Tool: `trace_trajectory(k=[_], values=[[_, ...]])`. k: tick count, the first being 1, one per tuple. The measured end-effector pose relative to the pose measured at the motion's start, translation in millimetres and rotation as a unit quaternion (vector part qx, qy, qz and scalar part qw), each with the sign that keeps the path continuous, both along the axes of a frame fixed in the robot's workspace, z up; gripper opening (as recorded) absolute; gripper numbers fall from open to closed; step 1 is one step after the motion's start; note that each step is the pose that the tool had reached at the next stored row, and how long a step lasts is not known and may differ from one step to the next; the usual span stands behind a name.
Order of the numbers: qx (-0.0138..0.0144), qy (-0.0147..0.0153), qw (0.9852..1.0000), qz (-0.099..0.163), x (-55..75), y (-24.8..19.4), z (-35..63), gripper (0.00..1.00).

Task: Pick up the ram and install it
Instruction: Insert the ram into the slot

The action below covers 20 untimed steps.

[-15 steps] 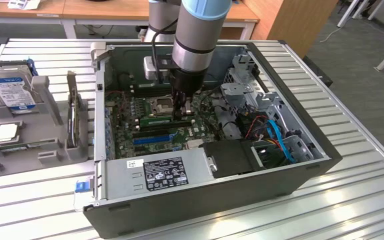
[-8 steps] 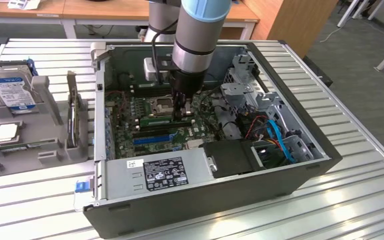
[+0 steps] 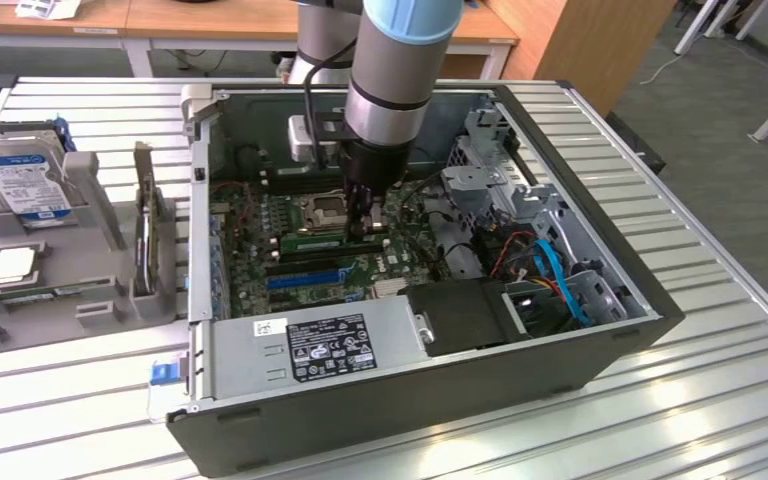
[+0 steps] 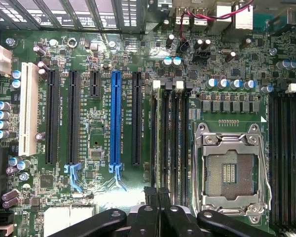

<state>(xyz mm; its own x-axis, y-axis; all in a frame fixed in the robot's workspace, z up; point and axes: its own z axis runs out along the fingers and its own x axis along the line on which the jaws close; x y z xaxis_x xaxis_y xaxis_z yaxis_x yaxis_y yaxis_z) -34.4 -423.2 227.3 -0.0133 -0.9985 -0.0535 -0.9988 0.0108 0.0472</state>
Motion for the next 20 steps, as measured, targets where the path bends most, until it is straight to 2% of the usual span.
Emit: trace_trajectory(k=[20], values=[[0.0,0.0,1.0,0.0,0.1,0.0,-1.6,0.12]])
